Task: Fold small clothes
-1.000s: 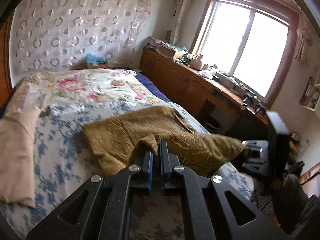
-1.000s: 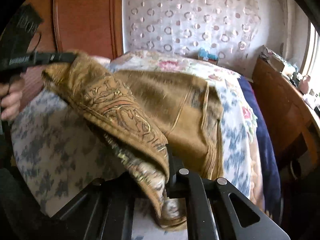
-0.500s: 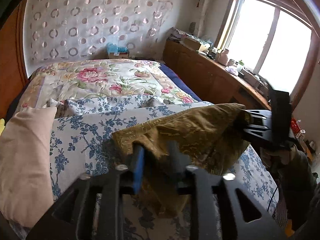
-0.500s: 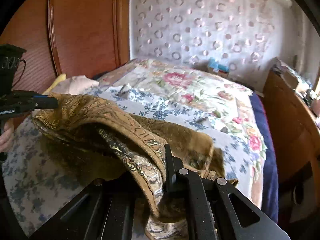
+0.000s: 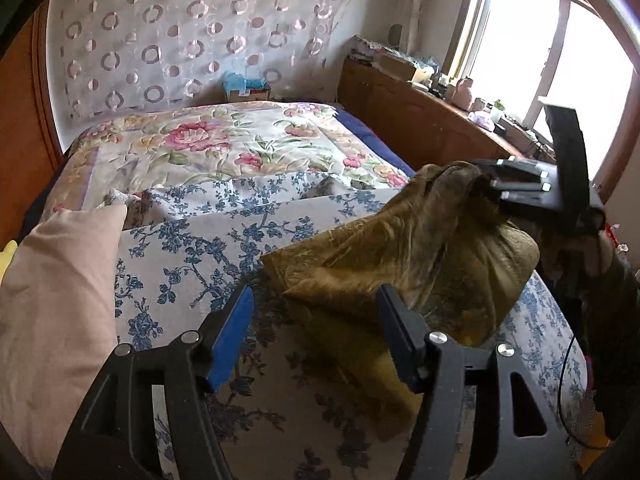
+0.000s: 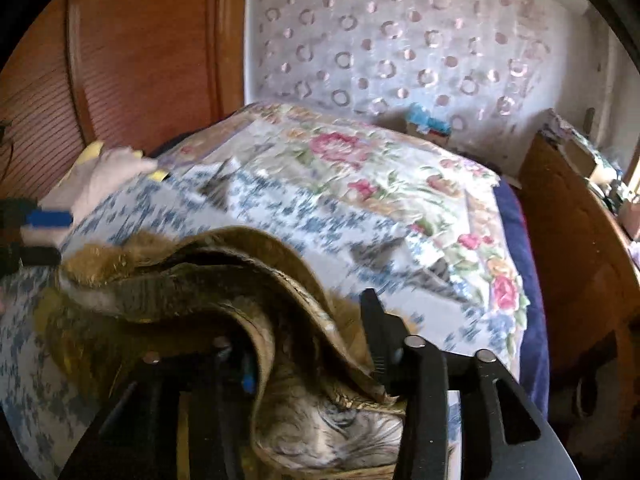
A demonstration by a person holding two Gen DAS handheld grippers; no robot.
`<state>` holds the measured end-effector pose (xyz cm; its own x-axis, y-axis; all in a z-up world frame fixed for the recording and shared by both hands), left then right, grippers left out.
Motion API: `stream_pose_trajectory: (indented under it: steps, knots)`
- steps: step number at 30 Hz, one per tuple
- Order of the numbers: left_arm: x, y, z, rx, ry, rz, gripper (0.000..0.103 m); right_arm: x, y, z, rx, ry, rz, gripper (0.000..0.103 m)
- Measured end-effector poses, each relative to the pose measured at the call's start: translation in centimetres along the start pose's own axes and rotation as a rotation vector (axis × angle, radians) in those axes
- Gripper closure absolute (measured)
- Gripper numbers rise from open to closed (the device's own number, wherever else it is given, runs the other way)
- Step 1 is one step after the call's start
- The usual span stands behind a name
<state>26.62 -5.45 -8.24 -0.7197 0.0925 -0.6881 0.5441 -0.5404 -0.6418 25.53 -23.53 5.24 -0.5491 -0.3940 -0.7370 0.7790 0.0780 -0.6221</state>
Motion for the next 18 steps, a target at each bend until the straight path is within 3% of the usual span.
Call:
stream_pose_trajectory:
  steps: [7, 12, 18]
  knots:
    - [-0.3, 1.0, -0.6, -0.01, 0.016, -0.02, 0.038, -1.3, -0.6, 1.2, 0.112, 0.048, -0.004, 0.049]
    - [-0.5, 2.8, -1.5, -0.017, 0.02, -0.056, 0.038, 0.3, -1.8, 0.6, 0.107, 0.068, -0.005, 0.049]
    - [-1.2, 5.3, -3.9, -0.047, -0.016, -0.092, 0.038, 2.3, -3.5, 1.7, 0.131, 0.115, -0.025, 0.039]
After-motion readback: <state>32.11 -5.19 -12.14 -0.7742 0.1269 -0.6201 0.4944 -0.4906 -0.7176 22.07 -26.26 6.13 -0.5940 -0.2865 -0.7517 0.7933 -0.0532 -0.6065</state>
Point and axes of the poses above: each gripper's, at about its wrist camera, not at the fingertips, and y roughly the way its jaws point, z to its right, x to its underside, the point moved 5 cm from there along y, roughly the way its jaws point, and after that the axes turned 12 degrees about x, right-handed, at the moved point
